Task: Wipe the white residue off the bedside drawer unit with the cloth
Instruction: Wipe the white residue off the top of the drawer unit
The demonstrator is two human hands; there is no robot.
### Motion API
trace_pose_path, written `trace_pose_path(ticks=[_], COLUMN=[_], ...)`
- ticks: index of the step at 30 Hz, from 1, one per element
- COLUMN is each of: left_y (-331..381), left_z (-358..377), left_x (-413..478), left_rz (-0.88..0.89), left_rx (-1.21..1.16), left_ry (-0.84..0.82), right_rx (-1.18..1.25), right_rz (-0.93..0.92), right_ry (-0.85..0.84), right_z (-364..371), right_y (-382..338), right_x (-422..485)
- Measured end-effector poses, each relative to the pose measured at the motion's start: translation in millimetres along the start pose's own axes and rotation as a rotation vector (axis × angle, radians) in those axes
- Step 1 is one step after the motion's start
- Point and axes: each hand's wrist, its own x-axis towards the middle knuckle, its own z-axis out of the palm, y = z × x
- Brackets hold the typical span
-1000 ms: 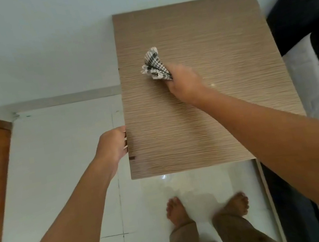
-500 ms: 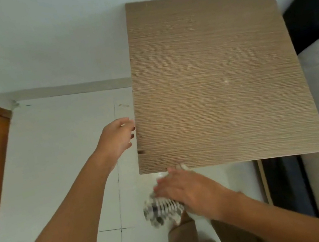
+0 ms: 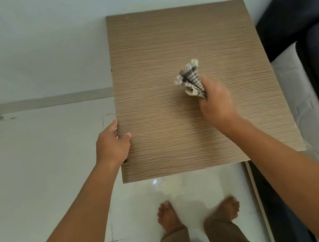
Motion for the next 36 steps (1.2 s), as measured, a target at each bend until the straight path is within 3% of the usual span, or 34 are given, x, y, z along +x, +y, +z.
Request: trace_pose_path(ticks=[4,9,15,20,23,27,32,36], left_y=[-4,-7,-7,-5,-3,1,19,35], left_z=[0,2,3,5,7,20,39,50], left_x=[7,10,10,7,2,-12,-23,-19], left_rz=[-0.041,-0.052,-0.059,-0.070,-0.059,0.009,-0.066,-0.059], left_rx=[-0.016,-0.012,0.003,0.009,0.045,0.294,0.429,0.452], left_ry=[-0.011,-0.008,-0.003,0.007,0.029,0.082,0.094,0.131], right_rx=[-0.108,-0.159,-0.041,0.150,0.290,0.419,0.690,0.789], right_rz=[0.005,-0.508,-0.658,-0.511,-0.369,-0.178,0.179,0.200], right_ry=[-0.158,-0.252,-0.498,-0.607,-0.512,-0.357,-0.220,-0.155], right_z=[21,35,37,10,-8,-28,-50,-62], right_y=[-6,-22,-22,-20,-21,-14,2,19], right_x=[-9,-80,-145,-151,-143,-119,-81,-52])
